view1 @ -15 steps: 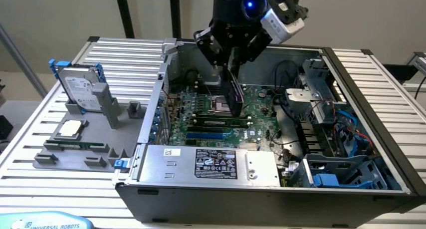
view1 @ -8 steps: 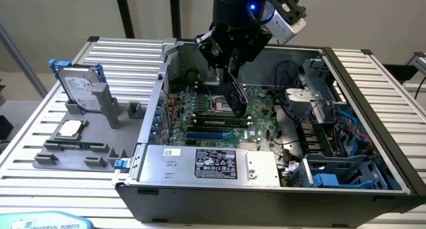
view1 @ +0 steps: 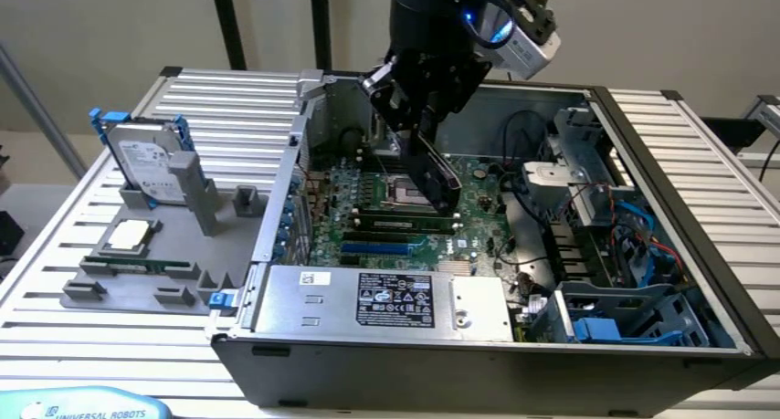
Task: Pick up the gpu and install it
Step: 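Insert the gpu into the slot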
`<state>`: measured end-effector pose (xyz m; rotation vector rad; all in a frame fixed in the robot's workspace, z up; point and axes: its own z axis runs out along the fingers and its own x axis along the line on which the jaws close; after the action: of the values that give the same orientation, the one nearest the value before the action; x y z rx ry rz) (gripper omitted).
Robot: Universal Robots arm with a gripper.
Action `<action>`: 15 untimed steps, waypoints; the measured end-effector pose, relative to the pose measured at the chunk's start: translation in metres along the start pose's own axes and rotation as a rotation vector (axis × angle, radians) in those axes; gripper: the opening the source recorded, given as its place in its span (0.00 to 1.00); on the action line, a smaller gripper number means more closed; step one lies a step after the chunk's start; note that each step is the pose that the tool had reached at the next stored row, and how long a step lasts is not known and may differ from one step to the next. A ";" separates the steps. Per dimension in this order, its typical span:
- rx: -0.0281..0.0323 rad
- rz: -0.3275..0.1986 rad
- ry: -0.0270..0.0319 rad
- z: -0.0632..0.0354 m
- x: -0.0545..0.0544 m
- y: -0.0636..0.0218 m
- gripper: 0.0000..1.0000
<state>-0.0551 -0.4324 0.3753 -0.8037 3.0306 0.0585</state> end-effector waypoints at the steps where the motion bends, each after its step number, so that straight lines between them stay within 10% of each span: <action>1: -0.0002 -0.018 0.0005 0.0005 0.000 0.0000 0.27; 15: -0.0039 -0.273 0.0091 0.0089 0.000 -0.0003 0.27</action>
<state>-0.0551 -0.4324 0.3664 -1.2107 2.8973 0.0590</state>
